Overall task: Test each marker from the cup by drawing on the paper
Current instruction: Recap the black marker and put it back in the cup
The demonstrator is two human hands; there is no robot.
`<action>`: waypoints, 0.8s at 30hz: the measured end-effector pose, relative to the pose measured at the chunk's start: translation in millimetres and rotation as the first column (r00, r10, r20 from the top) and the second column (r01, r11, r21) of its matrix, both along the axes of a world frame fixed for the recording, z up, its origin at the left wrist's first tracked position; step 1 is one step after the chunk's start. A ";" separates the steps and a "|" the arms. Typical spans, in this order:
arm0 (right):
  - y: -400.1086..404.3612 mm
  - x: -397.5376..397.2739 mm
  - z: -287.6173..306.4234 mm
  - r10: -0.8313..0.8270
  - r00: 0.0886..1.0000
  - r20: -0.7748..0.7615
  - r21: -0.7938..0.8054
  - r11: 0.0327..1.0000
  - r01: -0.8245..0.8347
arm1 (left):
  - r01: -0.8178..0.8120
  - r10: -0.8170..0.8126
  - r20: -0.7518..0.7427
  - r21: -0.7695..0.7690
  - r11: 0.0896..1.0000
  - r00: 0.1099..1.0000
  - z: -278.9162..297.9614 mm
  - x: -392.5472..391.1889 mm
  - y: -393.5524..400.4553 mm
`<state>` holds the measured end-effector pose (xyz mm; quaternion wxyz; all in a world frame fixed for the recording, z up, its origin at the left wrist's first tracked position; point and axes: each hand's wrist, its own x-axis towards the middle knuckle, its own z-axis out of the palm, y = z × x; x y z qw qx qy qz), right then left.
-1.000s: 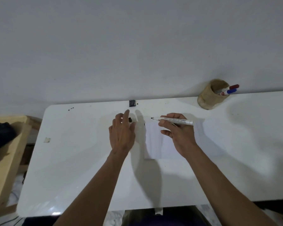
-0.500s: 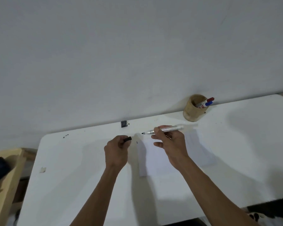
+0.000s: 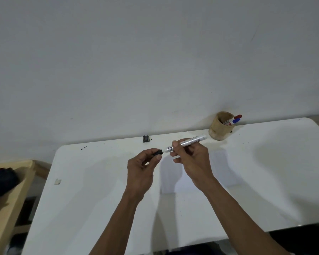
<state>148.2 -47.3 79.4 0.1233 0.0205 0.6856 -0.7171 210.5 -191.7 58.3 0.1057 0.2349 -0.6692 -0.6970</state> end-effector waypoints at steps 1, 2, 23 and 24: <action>0.2 2.4 0.0 0.006 1.000 -0.003 0.003 1.000 -0.006 | 0.008 -0.008 -0.002 -0.005 1.000 1.000 0.0 2.1 0.0; 0.6 4.7 0.7 0.012 1.000 -0.004 0.004 1.000 -0.012 | 0.016 -0.016 -0.002 -0.013 1.000 1.000 0.3 4.0 0.4; 86.5 -14.8 20.3 -0.175 0.983 -0.049 -0.029 0.984 0.174 | 0.327 -0.330 0.007 -0.144 0.934 0.944 21.6 -33.2 26.1; 97.9 -22.2 23.5 -0.126 0.984 -0.123 0.085 0.987 0.137 | 0.347 -0.350 0.007 -0.162 0.924 0.937 25.5 -40.5 28.4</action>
